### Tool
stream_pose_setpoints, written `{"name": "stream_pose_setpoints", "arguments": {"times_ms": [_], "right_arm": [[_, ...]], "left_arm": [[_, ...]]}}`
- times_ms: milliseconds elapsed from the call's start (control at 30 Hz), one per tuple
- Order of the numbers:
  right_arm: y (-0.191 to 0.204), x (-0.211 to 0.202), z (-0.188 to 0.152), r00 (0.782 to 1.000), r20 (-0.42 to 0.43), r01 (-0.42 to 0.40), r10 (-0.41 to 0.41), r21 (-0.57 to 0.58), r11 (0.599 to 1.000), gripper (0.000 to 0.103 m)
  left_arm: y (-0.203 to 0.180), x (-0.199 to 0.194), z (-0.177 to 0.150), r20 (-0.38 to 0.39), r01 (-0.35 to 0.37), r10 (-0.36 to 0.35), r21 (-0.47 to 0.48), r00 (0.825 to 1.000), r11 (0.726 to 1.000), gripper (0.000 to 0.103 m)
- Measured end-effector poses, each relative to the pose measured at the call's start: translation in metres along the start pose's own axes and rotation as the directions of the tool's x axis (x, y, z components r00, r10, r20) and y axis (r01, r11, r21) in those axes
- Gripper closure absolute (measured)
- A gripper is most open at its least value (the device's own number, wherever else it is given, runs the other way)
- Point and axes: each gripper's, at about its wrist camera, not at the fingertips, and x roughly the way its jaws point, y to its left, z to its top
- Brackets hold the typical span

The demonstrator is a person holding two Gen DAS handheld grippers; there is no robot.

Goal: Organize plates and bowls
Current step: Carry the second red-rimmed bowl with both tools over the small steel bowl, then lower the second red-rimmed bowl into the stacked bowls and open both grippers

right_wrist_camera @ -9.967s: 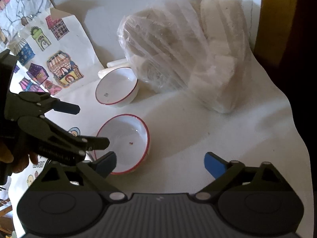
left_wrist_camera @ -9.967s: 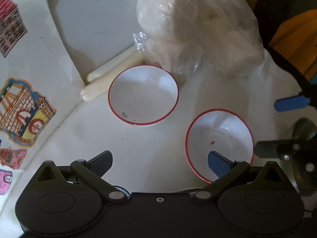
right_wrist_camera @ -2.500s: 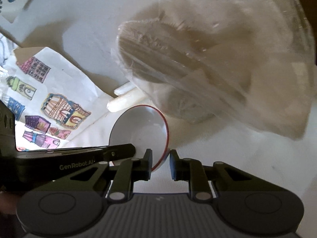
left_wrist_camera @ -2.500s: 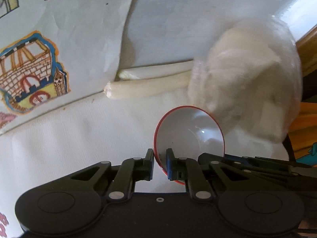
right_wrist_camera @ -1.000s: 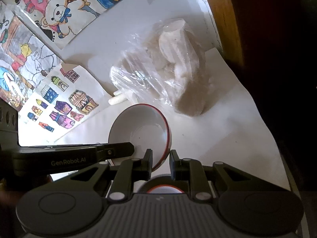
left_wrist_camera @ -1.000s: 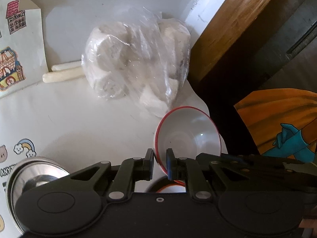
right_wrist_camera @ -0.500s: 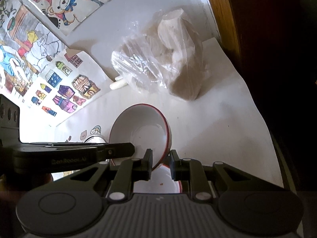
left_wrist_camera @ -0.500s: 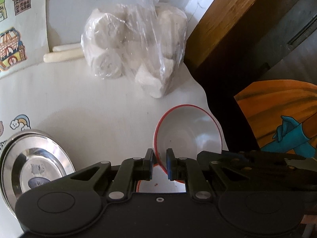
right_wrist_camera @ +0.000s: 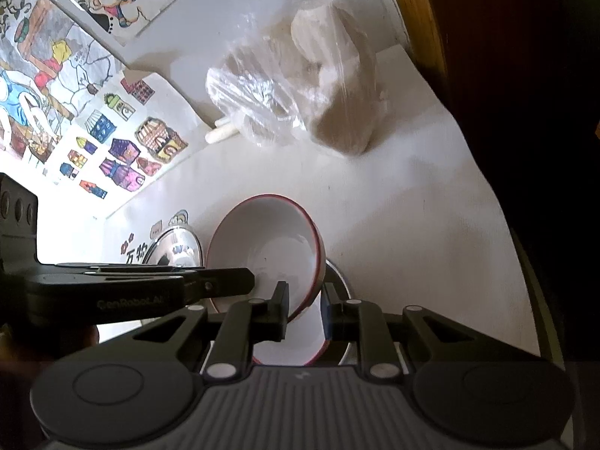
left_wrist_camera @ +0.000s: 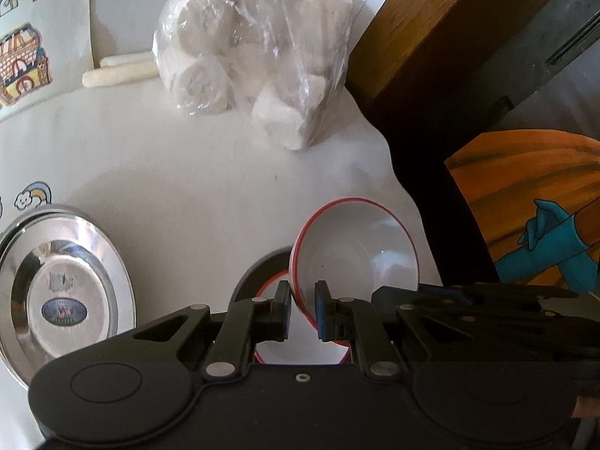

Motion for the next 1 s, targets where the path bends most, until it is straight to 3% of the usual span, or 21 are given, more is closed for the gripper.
{"name": "stream_pose_setpoints", "arguments": {"times_ms": [1000], "right_arm": [[0.009,0.023,-0.016,0.988,-0.154,0.025,-0.031,-0.044,0.999,0.083]], "left_arm": [[0.011,0.016,-0.027,-0.116,-0.073,0.071,-0.017,0.991,0.997,0.088]]}}
